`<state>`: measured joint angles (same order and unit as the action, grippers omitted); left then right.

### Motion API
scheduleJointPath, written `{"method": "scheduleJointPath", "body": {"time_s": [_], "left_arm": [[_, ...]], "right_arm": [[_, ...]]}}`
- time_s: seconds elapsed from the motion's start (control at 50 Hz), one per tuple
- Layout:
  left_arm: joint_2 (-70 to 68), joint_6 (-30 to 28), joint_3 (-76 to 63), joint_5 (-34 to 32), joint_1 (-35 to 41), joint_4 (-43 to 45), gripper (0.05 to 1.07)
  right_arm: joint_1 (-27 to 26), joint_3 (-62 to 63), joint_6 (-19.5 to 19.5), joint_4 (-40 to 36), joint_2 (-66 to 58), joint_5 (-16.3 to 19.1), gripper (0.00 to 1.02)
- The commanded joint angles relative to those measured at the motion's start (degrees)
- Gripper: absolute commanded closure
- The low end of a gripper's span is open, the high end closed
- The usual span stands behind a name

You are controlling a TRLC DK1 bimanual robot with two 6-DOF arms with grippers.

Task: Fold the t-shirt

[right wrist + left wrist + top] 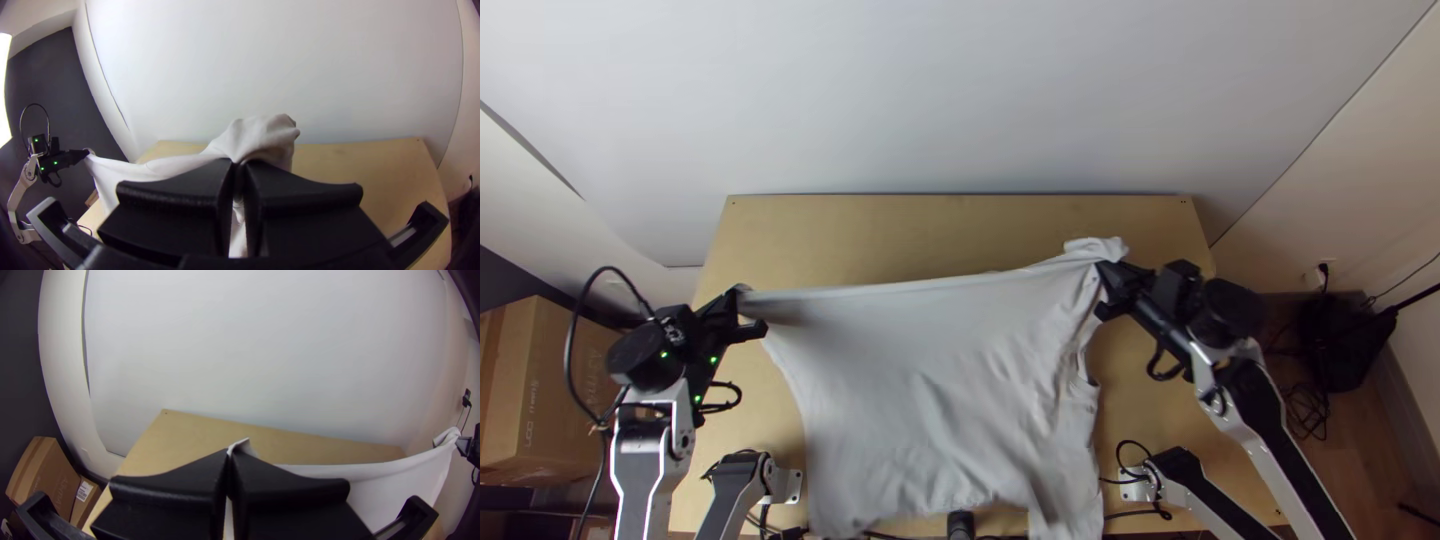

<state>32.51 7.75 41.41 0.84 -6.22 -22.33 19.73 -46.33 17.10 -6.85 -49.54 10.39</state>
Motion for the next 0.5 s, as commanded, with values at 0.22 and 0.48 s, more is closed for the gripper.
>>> {"method": "scheduleJointPath", "body": {"time_s": [0.22, 0.48], "left_arm": [[26.6, 2.4, -2.6, -1.3, 0.3, 19.0, 1.05], [54.1, 3.8, 14.0, -1.8, 0.9, 23.3, 1.05]], "right_arm": [[-1.1, -2.5, 6.6, 15.4, -26.8, -0.5, 1.00], [-3.6, -18.0, 8.4, 15.4, -47.5, -0.1, 1.00]]}}
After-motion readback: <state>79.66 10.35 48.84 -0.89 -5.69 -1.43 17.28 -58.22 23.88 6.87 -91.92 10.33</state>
